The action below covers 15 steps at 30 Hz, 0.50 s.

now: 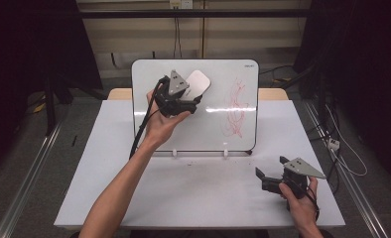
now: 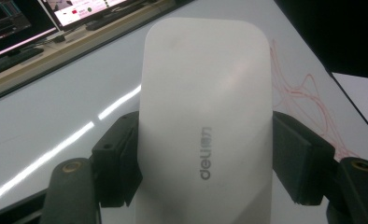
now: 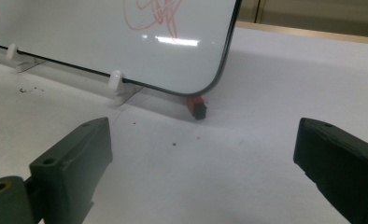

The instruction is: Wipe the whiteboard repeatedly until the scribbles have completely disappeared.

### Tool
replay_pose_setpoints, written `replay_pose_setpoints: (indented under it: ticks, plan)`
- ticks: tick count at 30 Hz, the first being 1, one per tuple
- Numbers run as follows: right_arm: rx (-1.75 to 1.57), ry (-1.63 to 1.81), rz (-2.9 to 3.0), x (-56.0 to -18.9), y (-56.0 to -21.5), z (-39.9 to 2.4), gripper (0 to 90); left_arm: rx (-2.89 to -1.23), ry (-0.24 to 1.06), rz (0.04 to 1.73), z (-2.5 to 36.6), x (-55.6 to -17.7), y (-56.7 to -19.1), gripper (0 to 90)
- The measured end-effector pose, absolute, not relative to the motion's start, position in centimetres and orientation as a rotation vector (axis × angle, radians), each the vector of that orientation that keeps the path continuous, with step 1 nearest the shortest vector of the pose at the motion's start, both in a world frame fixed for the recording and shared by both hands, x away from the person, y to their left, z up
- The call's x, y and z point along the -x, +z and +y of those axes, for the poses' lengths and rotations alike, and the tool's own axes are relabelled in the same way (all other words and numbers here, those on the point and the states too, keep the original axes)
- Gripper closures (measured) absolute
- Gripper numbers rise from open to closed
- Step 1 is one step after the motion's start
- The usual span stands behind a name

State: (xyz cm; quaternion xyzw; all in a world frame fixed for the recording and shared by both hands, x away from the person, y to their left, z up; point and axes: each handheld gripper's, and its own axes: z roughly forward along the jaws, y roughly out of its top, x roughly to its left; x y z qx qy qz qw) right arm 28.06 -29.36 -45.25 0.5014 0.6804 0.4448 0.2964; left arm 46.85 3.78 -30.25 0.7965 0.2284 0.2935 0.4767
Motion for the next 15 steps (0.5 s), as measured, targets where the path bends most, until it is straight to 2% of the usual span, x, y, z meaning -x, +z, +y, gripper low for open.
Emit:
replay_pose_setpoints:
  ticks: [15]
  plan:
    - [-1.334, 1.188, 1.816, -28.4, -45.3, -29.3, 4.6, -1.96, 0.76, 0.536, 0.2, -48.1, -30.2, 30.9]
